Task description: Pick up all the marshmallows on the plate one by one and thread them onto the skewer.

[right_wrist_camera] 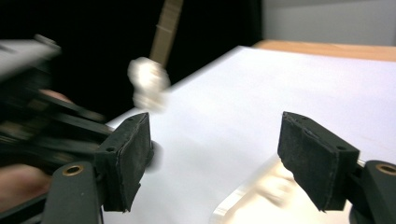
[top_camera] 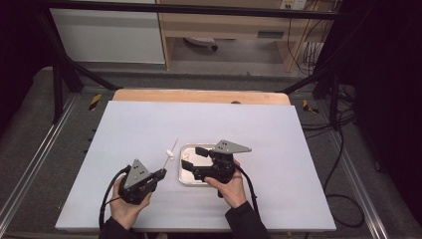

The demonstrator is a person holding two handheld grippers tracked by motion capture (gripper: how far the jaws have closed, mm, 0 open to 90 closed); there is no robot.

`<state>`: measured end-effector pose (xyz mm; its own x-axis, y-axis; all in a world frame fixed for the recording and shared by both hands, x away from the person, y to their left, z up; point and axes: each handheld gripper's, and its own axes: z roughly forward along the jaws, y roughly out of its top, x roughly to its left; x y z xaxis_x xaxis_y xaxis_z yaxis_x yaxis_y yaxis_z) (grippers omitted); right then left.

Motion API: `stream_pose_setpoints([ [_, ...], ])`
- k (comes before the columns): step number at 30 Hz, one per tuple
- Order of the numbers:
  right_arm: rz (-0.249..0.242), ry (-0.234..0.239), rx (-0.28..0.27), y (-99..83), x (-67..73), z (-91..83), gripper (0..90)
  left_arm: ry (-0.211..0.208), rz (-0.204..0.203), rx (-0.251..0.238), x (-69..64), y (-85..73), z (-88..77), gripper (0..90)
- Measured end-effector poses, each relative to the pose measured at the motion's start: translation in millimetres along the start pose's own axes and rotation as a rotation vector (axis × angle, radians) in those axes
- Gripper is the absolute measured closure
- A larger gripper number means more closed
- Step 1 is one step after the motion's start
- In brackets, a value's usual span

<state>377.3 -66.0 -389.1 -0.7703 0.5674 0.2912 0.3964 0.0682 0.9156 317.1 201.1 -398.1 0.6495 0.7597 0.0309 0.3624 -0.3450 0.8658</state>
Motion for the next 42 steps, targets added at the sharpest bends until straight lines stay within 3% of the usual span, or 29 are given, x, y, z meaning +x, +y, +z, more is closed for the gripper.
stream_pose_setpoints([
  [5, -0.075, -0.142, 0.194, -10.7, -14.3, 29.3, 39.0, -0.004, -0.008, 0.013, 6.0, -3.4, -1.0, 89.4],
  [7, -0.086, -0.164, 0.285, -16.6, -19.0, 44.9, 44.9, -0.003, -0.01, 0.016, 6.6, -4.3, -1.5, 89.3],
  [12, -0.104, -0.198, 0.392, -26.1, -25.6, 73.8, 54.5, -0.013, -0.018, 0.03, 9.1, -6.3, -0.7, 89.3],
  [17, -0.111, -0.189, 0.432, -30.2, -27.3, 88.1, 63.3, -0.014, -0.021, 0.04, 10.4, -7.3, 0.4, 89.3],
  [22, -0.113, -0.188, 0.445, -28.8, -29.4, 84.0, 72.7, -0.019, -0.022, 0.041, 10.1, -7.2, 0.4, 89.3],
  [27, -0.083, -0.131, 0.338, -14.4, -25.9, 50.5, 75.0, -0.032, -0.019, 0.039, 7.7, -6.5, 0.6, 89.3],
  [35, -0.03, 0.018, 0.056, 20.2, -16.7, -32.2, 76.4, -0.086, 0.029, 0.028, -9.7, -1.6, 3.9, 89.4],
  [38, -0.015, 0.087, -0.037, 31.1, -12.9, -48.8, 76.7, -0.105, 0.07, 0.024, -18.5, 0.4, 6.5, 89.4],
  [42, 0.019, 0.154, -0.089, 40.7, -8.6, -54.7, 76.7, -0.122, 0.103, 0.035, -29.8, 2.1, 7.5, 89.4],
])
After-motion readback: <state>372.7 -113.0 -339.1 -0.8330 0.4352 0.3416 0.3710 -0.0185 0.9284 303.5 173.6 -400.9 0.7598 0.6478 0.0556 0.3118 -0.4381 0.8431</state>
